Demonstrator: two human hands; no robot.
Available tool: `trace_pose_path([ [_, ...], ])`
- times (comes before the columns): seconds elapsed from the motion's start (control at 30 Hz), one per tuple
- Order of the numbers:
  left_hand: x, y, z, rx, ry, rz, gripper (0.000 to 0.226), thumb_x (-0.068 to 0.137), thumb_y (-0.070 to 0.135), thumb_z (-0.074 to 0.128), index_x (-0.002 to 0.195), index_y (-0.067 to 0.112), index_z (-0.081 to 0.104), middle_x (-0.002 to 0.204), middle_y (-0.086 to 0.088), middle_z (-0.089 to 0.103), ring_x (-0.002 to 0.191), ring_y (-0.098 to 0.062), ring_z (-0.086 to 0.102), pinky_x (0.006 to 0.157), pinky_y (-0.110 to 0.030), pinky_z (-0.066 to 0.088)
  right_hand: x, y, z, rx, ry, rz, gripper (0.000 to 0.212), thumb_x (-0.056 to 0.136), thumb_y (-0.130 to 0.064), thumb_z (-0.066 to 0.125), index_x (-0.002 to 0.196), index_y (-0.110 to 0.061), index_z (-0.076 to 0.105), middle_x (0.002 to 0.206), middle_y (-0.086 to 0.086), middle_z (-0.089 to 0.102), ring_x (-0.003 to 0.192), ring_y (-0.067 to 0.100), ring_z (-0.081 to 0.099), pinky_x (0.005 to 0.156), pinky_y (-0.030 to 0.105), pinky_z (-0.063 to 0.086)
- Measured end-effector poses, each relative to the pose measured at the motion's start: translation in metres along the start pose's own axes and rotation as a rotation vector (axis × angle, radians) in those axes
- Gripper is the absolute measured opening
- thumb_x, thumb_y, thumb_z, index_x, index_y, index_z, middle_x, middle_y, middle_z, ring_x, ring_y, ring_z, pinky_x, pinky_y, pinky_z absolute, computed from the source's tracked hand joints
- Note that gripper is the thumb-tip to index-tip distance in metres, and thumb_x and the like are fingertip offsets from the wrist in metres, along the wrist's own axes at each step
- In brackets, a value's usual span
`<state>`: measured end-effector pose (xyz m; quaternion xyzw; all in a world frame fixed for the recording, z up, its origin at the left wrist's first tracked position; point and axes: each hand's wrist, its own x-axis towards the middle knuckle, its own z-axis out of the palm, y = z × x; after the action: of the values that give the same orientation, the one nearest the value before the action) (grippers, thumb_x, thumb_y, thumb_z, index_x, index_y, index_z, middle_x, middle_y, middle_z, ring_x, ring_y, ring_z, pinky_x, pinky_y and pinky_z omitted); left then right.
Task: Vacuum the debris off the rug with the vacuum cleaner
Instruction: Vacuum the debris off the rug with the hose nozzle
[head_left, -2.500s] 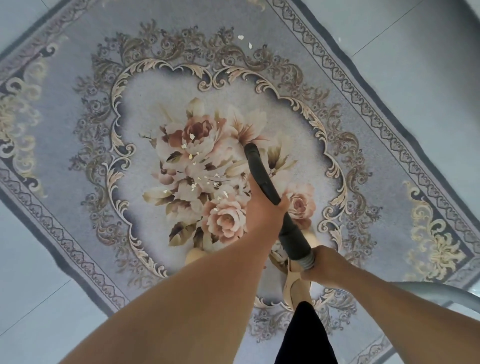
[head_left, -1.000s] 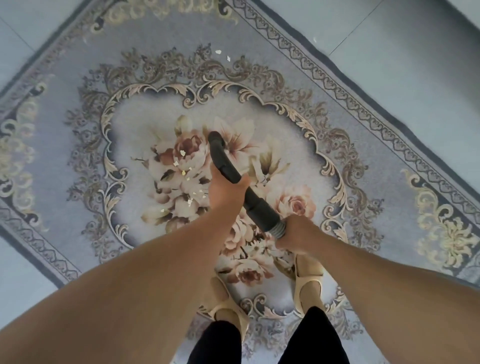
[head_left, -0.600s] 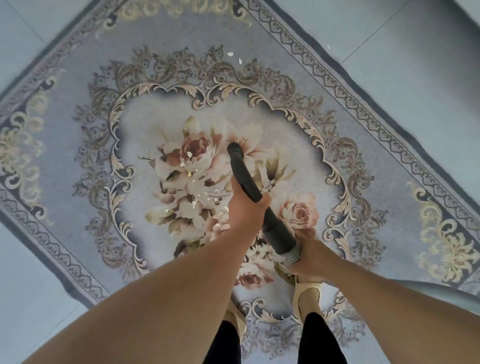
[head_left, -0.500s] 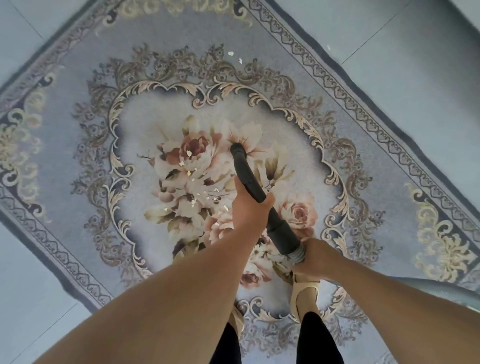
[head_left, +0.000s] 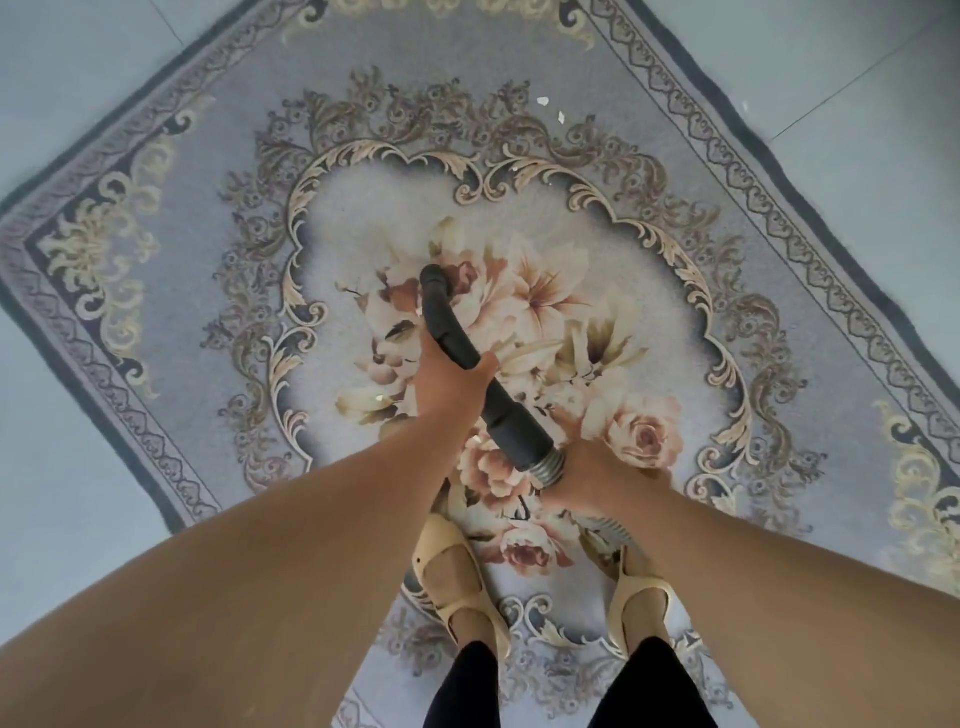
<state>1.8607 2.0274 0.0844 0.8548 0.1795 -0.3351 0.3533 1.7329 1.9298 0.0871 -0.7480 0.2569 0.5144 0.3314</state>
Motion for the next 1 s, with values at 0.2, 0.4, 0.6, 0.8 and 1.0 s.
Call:
trace_pose_path([
  [0.2, -0.036, -0.018, 0.025, -0.010, -0.078, -0.060, 0.080, 0.086, 0.030, 0.066, 0.150, 0.024, 0.019, 0.111, 0.000, 0.058, 0.077, -0.016, 0.052, 0.045, -0.017, 0.037, -0.023, 0.037, 0.012, -0.073, -0.020, 0.063, 0.023, 0.077, -0.022, 0.068, 0.072, -0.022, 0.046, 0.064, -0.004, 0.052, 0.062, 0.014, 0.055, 0.047, 0.017, 0.034],
  [0.4, -0.024, -0.019, 0.001, -0.070, 0.010, -0.060, 0.074, 0.085, 0.029, 0.066, 0.147, 0.019, 0.027, 0.111, -0.002, 0.059, 0.078, -0.013, 0.051, 0.049, -0.015, 0.038, -0.014, 0.014, 0.001, -0.071, -0.011, 0.039, 0.011, 0.077, -0.019, 0.066, 0.082, -0.017, 0.056, 0.064, -0.002, 0.052, 0.059, 0.013, 0.053, 0.053, 0.020, 0.042],
  [0.6, 0.007, -0.026, -0.036, -0.041, 0.065, -0.055, 0.071, 0.082, 0.030, 0.067, 0.144, 0.019, 0.033, 0.116, -0.003, 0.061, 0.086, -0.017, 0.056, 0.057, -0.020, 0.043, 0.000, -0.031, 0.011, -0.026, -0.005, -0.038, 0.023, 0.076, -0.026, 0.069, 0.070, -0.019, 0.047, 0.063, -0.003, 0.051, 0.056, 0.011, 0.049, 0.053, 0.021, 0.039],
  [0.8, -0.022, -0.038, -0.013, -0.047, 0.007, -0.056, 0.070, 0.083, 0.030, 0.068, 0.143, 0.021, 0.032, 0.112, 0.001, 0.062, 0.074, -0.011, 0.053, 0.040, -0.009, 0.034, -0.010, 0.005, 0.030, -0.080, 0.011, -0.004, 0.020, 0.076, -0.020, 0.068, 0.067, -0.020, 0.050, 0.059, -0.004, 0.047, 0.050, 0.009, 0.045, 0.046, 0.018, 0.034],
  [1.0, -0.043, -0.041, 0.005, -0.109, -0.045, -0.089, 0.076, 0.085, 0.030, 0.069, 0.146, 0.020, 0.026, 0.107, 0.001, 0.059, 0.071, -0.012, 0.052, 0.038, -0.009, 0.036, -0.024, 0.031, 0.028, -0.089, -0.006, 0.040, 0.042, 0.071, -0.021, 0.073, 0.107, -0.010, 0.054, 0.068, 0.000, 0.060, 0.061, 0.013, 0.058, 0.063, 0.027, 0.051],
])
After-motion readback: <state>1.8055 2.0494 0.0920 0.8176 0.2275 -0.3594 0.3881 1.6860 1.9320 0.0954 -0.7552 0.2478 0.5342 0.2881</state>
